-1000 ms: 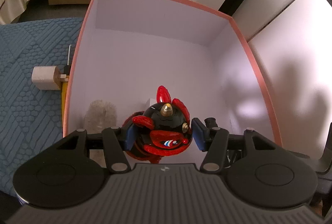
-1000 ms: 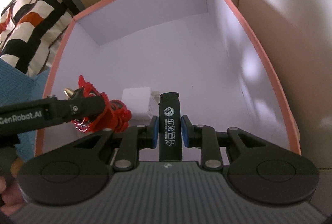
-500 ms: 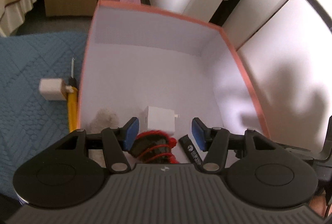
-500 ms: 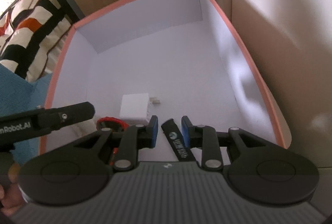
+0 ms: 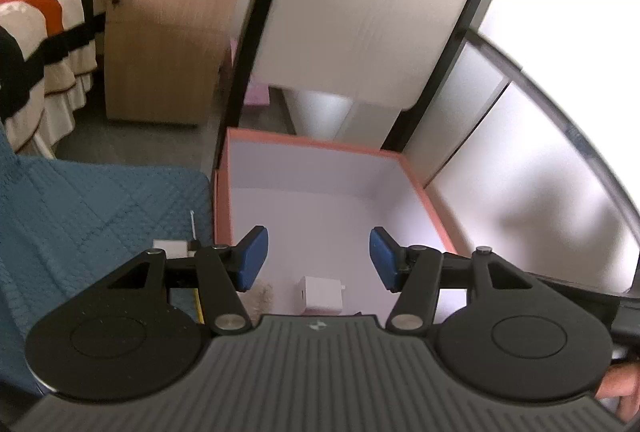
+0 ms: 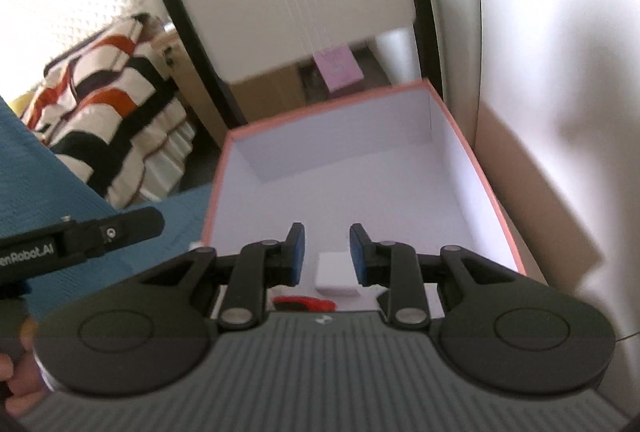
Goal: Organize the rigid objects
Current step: 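Withdraw both tools from the box back toward the seat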
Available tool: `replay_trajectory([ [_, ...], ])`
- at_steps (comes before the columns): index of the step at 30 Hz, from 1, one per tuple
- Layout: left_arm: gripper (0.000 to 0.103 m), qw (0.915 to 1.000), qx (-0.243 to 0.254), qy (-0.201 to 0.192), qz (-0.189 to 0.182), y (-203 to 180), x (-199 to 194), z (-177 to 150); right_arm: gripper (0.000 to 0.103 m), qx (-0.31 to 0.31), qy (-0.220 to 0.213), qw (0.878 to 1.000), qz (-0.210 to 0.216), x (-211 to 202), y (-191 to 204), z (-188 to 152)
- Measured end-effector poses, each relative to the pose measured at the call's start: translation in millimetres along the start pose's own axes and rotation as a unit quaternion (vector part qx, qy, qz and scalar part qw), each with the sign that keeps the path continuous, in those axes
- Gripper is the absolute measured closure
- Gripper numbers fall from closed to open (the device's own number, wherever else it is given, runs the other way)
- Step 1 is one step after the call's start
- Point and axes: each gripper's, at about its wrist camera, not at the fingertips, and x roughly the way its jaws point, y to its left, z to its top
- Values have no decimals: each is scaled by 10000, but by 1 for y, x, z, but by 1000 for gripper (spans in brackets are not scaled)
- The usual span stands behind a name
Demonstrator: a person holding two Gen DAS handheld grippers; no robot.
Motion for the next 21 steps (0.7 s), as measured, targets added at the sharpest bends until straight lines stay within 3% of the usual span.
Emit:
replay_trajectory([
  [10, 41, 9981, -47, -609, 46, 38, -89, -5, 74, -331, -337, 9989, 35, -37, 57, -11],
  [21, 41, 9975, -145, -621, 290, 96, -121, -50, 74, -582, -277, 9978, 119, -52, 104, -67],
])
